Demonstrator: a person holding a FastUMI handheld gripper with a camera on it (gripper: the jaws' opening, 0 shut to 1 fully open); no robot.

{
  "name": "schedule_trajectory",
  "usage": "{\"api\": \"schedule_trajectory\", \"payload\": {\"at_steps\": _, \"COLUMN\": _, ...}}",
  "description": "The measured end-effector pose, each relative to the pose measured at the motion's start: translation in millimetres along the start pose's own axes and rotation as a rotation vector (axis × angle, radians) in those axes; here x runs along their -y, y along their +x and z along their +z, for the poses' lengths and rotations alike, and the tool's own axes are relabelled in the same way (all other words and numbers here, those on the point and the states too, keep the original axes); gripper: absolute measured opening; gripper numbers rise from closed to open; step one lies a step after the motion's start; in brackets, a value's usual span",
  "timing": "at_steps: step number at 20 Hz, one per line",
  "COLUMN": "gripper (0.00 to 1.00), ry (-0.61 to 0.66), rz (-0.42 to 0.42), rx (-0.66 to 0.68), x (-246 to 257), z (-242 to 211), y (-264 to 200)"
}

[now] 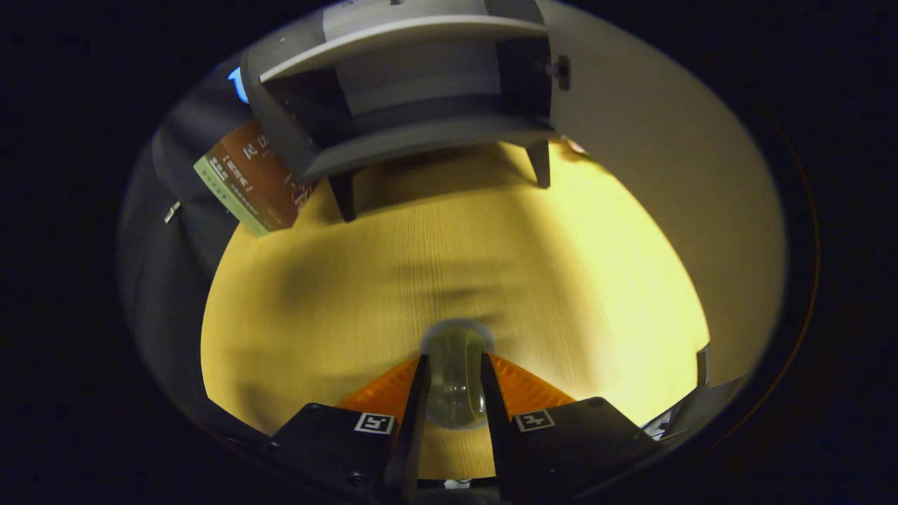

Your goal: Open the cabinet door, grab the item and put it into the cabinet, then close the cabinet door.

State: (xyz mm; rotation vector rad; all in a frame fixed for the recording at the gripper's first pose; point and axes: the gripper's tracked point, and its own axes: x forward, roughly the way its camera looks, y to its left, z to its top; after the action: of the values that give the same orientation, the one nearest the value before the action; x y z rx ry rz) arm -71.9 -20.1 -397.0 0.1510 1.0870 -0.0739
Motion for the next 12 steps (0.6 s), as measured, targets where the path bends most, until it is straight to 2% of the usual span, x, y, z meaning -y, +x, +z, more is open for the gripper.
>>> {"api": "schedule_trajectory", "payload": {"at_steps": 6, "gripper": 0.47, "ry": -0.061, "rz": -0.026, "rx": -0.112, "x": 6, "z": -30, "y": 22}}
{"api": "schedule_trajectory", "payload": {"at_steps": 8, "gripper": 0.47, "ry": -0.063, "rz": -0.034, "rx": -0.085, "x": 6, "z": -22, "y": 22}}
{"api": "schedule_trajectory", "payload": {"at_steps": 9, "gripper": 0.21, "ry": -0.071, "rz": -0.038, "rx": -0.108, "x": 9, "z": -26, "y": 25}}
{"api": "schedule_trajectory", "payload": {"at_steps": 11, "gripper": 0.22, "ry": -0.053, "rz": -0.039, "rx": -0.107, "x": 10, "z": -23, "y": 21}}
{"api": "schedule_trajectory", "payload": {"at_steps": 12, "gripper": 0.16, "ry": -0.039, "rz": -0.037, "rx": -0.096, "x": 10, "z": -18, "y": 18}}
